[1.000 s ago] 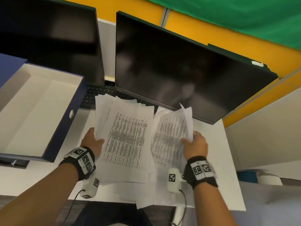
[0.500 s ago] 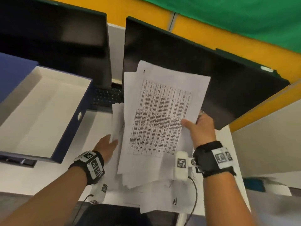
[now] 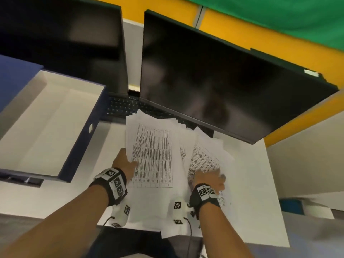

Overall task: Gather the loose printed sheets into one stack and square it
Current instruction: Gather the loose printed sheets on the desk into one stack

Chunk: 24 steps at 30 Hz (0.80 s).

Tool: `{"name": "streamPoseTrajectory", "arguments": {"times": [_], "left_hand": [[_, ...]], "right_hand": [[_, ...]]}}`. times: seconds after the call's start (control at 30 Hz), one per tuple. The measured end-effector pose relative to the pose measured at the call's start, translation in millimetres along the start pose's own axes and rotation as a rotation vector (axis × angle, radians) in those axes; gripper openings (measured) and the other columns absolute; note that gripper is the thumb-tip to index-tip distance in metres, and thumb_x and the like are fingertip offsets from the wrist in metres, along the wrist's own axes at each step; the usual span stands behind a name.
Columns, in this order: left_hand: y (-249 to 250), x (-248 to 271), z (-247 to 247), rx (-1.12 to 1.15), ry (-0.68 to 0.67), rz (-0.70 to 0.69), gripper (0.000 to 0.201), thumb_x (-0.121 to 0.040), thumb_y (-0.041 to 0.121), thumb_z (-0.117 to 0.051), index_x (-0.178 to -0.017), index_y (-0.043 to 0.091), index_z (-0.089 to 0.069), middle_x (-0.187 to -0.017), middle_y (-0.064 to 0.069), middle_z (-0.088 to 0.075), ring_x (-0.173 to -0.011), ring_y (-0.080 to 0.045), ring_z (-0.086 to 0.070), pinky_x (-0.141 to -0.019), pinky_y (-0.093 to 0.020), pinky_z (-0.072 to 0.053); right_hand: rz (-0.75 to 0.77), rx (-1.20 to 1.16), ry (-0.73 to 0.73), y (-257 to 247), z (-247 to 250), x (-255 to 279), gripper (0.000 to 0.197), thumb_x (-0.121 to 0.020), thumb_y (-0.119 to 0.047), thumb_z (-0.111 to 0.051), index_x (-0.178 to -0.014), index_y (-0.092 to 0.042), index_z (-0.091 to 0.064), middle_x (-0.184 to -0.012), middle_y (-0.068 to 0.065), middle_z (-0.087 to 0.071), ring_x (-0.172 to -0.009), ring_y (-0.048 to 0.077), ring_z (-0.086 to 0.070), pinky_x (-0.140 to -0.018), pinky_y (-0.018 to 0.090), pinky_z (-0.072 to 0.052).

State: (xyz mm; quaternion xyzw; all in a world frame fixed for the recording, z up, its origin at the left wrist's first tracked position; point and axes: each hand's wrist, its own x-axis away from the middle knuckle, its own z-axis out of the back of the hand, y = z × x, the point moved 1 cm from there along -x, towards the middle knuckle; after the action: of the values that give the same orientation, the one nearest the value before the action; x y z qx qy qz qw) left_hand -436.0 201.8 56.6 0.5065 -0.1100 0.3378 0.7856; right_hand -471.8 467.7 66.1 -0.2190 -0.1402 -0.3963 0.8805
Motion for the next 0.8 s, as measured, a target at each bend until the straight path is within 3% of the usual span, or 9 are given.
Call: {"name": "streamPoseTrajectory", "arguments": {"times": [0.07, 0.2, 0.27, 0.43, 0.53, 0.6, 0.67, 0.7, 0.8], "left_hand": [[-2, -1, 3, 0.011, 0.017, -0.017, 0.029, -0.093, 0.01, -0.061, -0.118, 0.012, -0.047, -0.108, -0.01, -0.061, -0.081, -0.023, -0.059, -0.059, -0.026, -0.046], [-10, -6, 5, 0.078, 0.009, 0.054, 0.032, -0.09, 0.01, -0.063, -0.115, 0.024, -0.048, -0.11, -0.003, -0.062, -0.097, -0.031, -0.065, -0.085, -0.049, -0.057], [-15, -9, 7, 0.091, 0.011, 0.078, 0.035, -0.089, 0.01, -0.064, -0.115, 0.027, -0.049, -0.113, -0.002, -0.063, -0.1, -0.031, -0.065, -0.087, -0.053, -0.056], [-21, -16, 12, 0.094, 0.022, 0.085, 0.044, -0.088, 0.011, -0.067, -0.125, 0.023, -0.047, -0.123, -0.005, -0.061, -0.109, -0.032, -0.062, -0.092, -0.053, -0.053], [-16, -11, 14, 0.084, 0.019, 0.077, 0.042, -0.089, 0.009, -0.067, -0.124, 0.021, -0.048, -0.121, -0.006, -0.061, -0.108, -0.032, -0.062, -0.094, -0.053, -0.052], [-17, -10, 15, 0.082, 0.015, 0.075, 0.042, -0.089, 0.008, -0.066, -0.126, 0.019, -0.048, -0.122, -0.005, -0.061, -0.11, -0.031, -0.061, -0.096, -0.052, -0.051], [-17, -10, 16, 0.092, 0.015, 0.08, 0.039, -0.089, 0.005, -0.066, -0.122, 0.018, -0.049, -0.119, -0.005, -0.062, -0.108, -0.031, -0.062, -0.095, -0.052, -0.052], [-16, -11, 16, 0.092, 0.019, 0.075, 0.037, -0.09, 0.004, -0.065, -0.12, 0.018, -0.05, -0.118, -0.006, -0.062, -0.107, -0.031, -0.062, -0.095, -0.051, -0.052], [-17, -12, 18, 0.059, 0.025, 0.071, 0.036, -0.09, 0.004, -0.065, -0.12, 0.015, -0.05, -0.117, -0.005, -0.062, -0.106, -0.031, -0.062, -0.094, -0.049, -0.052]], "right_hand": [[-0.16, -0.085, -0.025, 18, 8, -9, 0.087, -0.084, -0.046, -0.061, -0.15, -0.006, -0.02, -0.153, 0.016, -0.029, -0.136, 0.035, -0.033, -0.113, 0.046, -0.03], [-0.147, -0.296, -0.094, 19, 4, -15, 0.1, -0.083, -0.036, -0.072, -0.153, -0.001, -0.009, -0.15, 0.021, -0.036, -0.134, 0.034, -0.042, -0.108, 0.038, -0.037], [-0.16, -0.375, -0.12, 15, 4, -15, 0.099, -0.082, -0.03, -0.074, -0.153, -0.003, -0.011, -0.147, 0.021, -0.042, -0.13, 0.035, -0.048, -0.102, 0.037, -0.043], [-0.147, -0.417, -0.254, 2, 6, -15, 0.092, -0.073, -0.029, -0.08, -0.145, 0.002, -0.031, -0.142, 0.018, -0.048, -0.123, 0.035, -0.053, -0.102, 0.039, -0.046], [-0.117, -0.421, -0.322, -3, 4, -14, 0.067, -0.07, -0.018, -0.083, -0.127, 0.001, -0.053, -0.129, 0.018, -0.06, -0.106, 0.033, -0.063, -0.092, 0.043, -0.054], [-0.05, -0.386, -0.35, -3, 5, -12, 0.043, -0.073, -0.019, -0.082, -0.108, -0.002, -0.063, -0.115, 0.014, -0.068, -0.084, 0.025, -0.066, -0.075, 0.033, -0.058], [0.01, -0.367, -0.376, -3, 8, -8, 0.032, -0.079, -0.018, -0.078, -0.105, -0.005, -0.064, -0.109, 0.014, -0.069, -0.068, 0.017, -0.061, -0.057, 0.022, -0.05], [0.024, -0.373, -0.385, -4, 10, -6, 0.033, -0.08, -0.016, -0.077, -0.109, -0.004, -0.064, -0.11, 0.015, -0.069, -0.07, 0.018, -0.061, -0.054, 0.02, -0.047], [0.057, -0.376, -0.353, -7, 20, 2, 0.052, -0.081, -0.02, -0.078, -0.121, 0.004, -0.056, -0.112, 0.016, -0.065, -0.099, 0.03, -0.065, -0.074, 0.026, -0.052]]}}
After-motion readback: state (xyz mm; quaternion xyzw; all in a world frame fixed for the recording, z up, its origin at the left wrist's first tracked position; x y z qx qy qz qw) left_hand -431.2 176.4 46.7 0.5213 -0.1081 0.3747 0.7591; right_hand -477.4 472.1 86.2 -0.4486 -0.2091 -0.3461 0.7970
